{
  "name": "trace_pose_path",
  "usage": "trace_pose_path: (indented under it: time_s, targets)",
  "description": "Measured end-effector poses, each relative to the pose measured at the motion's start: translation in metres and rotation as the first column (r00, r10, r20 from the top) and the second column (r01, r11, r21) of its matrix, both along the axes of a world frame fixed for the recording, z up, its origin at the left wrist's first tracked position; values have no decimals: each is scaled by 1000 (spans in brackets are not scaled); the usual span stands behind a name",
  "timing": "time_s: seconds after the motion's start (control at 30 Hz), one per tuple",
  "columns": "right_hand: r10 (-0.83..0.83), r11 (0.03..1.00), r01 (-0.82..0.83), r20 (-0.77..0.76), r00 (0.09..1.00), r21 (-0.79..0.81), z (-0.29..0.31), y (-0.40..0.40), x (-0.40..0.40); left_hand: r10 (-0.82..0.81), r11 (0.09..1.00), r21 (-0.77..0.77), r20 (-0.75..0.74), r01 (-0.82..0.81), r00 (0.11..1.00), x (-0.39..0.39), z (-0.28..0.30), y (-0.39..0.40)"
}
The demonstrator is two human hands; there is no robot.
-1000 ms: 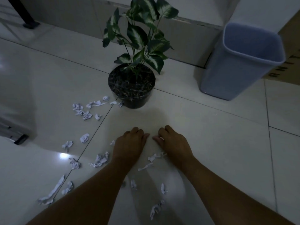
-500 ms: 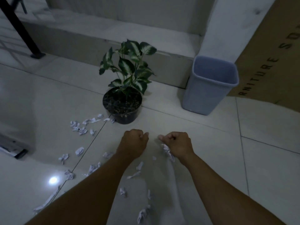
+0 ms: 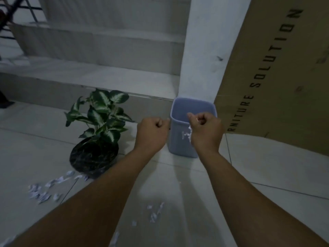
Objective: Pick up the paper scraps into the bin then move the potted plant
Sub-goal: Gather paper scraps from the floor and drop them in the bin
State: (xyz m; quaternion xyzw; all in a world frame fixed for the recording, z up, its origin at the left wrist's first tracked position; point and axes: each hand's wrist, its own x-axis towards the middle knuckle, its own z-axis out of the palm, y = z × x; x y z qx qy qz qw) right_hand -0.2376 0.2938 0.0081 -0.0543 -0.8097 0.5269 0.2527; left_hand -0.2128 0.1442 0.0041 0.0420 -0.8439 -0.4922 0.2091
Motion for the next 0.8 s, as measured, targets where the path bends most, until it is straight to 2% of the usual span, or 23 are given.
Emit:
trace_pose_path:
  time_s: [0.17,0.27,0.33,0.43,0.53,0.63,0.8]
  targets:
    - [33,989,-4,-191,981,149,26,21,-68,-8,1000,13,-15,8,1000,-76,38,39]
    - [53,955,23,-245,968,296,27,28,-102,24,999,36,1,-24,1000,-115,45,58]
    - [72,920,25,-231,970,391,23,35,-121,57,997,43,18,-57,998,-137,41,67]
    - [87,889,-37,-89,992,457,10,45,-140,74,993,80,122,-84,990,-164,31,82]
    - [95,917,-78,-23,995,392,-3,52,-143,24,995,94,183,-42,983,-171,22,89]
    - [144,945,-128,-30,989,301,-12,58,-141,-35,999,7,130,34,991,-164,15,85]
    - [183,956,-161,-70,981,245,-8,61,-122,-97,995,-17,50,98,994,-145,17,65]
